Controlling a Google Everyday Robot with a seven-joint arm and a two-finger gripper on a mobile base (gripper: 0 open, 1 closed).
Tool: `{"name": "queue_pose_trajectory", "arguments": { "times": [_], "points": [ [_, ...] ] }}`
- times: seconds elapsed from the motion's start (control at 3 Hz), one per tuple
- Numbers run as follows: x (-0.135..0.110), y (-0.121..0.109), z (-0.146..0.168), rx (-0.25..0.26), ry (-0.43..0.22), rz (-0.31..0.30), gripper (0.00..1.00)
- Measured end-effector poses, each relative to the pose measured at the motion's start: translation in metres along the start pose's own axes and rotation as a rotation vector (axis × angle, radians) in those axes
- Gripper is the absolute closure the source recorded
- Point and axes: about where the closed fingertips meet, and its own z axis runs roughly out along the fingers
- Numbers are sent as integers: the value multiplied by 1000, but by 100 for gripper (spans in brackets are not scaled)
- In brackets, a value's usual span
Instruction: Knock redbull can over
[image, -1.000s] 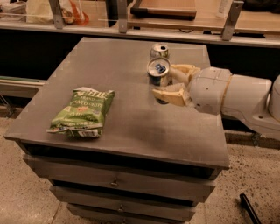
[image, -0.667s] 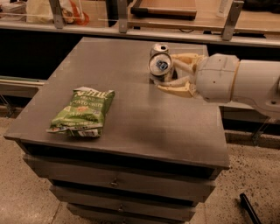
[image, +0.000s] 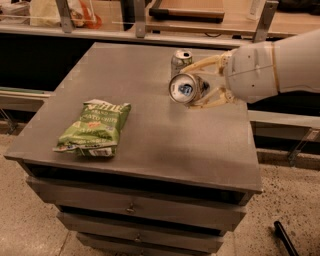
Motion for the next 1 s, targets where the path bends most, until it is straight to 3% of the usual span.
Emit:
{"name": "queue_pose_trajectory", "arguments": {
  "times": [0.33, 0.67, 1.0],
  "points": [
    [6, 11, 6, -127, 103, -117, 100],
    [25, 21, 20, -212, 265, -238, 100],
    [35, 26, 29, -242, 331, -297, 100]
  ]
}}
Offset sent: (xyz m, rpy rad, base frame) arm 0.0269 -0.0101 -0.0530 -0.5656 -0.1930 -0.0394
